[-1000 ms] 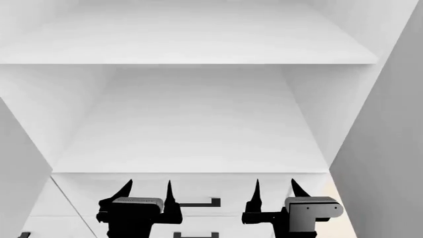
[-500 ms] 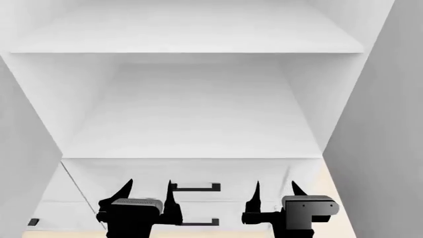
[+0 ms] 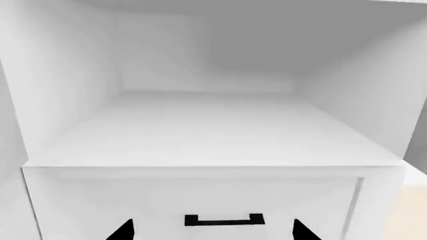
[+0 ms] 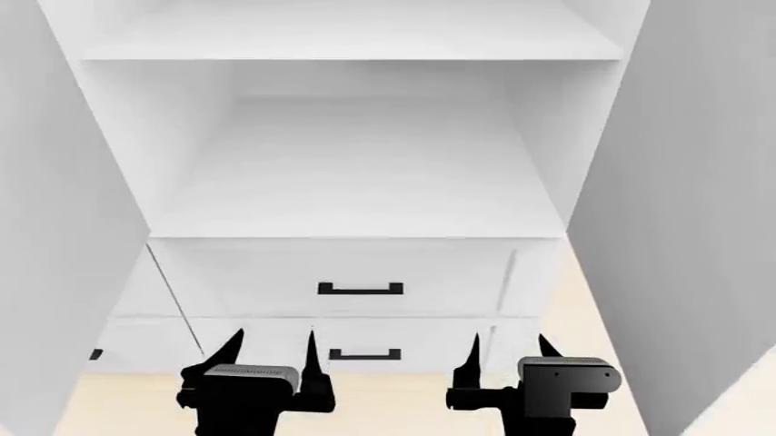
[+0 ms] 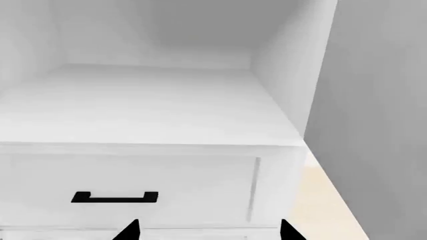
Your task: Close the side bottom right group 3 doors
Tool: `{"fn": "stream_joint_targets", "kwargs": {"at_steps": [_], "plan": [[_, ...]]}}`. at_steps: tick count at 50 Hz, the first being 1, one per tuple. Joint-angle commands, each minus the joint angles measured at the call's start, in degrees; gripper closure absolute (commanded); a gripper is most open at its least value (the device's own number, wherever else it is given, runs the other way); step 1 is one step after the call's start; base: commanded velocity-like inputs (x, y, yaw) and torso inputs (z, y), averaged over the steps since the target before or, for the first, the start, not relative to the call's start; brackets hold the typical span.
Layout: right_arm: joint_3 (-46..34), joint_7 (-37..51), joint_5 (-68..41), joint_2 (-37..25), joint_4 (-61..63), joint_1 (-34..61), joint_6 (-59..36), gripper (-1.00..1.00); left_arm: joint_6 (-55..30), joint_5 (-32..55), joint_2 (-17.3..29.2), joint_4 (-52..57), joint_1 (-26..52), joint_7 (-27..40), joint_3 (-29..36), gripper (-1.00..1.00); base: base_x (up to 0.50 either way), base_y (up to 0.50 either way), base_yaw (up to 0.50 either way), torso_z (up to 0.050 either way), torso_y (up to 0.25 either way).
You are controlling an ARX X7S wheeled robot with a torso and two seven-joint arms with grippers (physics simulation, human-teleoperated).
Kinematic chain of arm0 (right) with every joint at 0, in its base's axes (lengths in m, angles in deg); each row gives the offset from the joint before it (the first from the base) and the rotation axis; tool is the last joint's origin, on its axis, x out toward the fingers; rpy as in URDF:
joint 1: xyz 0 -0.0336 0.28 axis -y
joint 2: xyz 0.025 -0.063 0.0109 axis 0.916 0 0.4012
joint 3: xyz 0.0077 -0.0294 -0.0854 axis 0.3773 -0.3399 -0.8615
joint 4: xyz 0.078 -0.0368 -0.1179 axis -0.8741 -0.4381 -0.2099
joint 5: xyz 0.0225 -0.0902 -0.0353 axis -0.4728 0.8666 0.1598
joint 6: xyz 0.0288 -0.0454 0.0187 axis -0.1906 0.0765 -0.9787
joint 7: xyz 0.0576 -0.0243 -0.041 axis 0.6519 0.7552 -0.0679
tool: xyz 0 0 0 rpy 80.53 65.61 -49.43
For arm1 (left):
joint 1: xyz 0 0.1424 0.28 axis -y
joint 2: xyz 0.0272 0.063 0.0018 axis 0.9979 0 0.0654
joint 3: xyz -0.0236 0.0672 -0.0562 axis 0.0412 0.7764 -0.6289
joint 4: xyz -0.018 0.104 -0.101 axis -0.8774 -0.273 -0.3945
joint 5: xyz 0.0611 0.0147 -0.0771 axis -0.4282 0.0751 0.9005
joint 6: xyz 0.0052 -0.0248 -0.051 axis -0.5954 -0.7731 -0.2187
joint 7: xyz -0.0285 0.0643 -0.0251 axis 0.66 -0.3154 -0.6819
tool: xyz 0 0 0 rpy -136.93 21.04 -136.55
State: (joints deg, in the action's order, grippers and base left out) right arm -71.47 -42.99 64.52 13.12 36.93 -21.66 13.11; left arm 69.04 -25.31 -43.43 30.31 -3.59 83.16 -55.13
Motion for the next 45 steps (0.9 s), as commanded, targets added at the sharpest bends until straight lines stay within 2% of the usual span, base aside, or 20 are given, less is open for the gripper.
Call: {"fn": "stream_joint_targets", "kwargs": {"at_steps": [1,10,40,45], "plan": [[-0.72,1.15,0.10,-0.46,-0.27,0.12,0.10,-1.00,0.18,0.43,0.37,-0.25,0.10,0.73,0.38,-1.00,-0.50,0.00,0.00,0.000,0.000],[-0.26,0.50,-2.87,-0.51,0.37,0.37,-1.43,-1.00,-0.03,0.86,0.72,0.28,0.18,1.02,0.84,-1.00,-0.50,0.00,0.00,0.000,0.000],[-1.89,2.02,-3.16,-1.74,0.61,0.37,-0.72,-1.00,0.32,1.58,1.70,0.05,0.25,2.18,2.04,-1.00,-0.50,0.00,0.00,0.000,0.000],[-1.92,1.67,-3.55,-1.85,0.23,-0.08,1.79,-1.00,0.31,1.72,1.80,-0.09,0.26,2.43,2.19,-1.00,-0.30,0.00,0.00,0.000,0.000]]}}
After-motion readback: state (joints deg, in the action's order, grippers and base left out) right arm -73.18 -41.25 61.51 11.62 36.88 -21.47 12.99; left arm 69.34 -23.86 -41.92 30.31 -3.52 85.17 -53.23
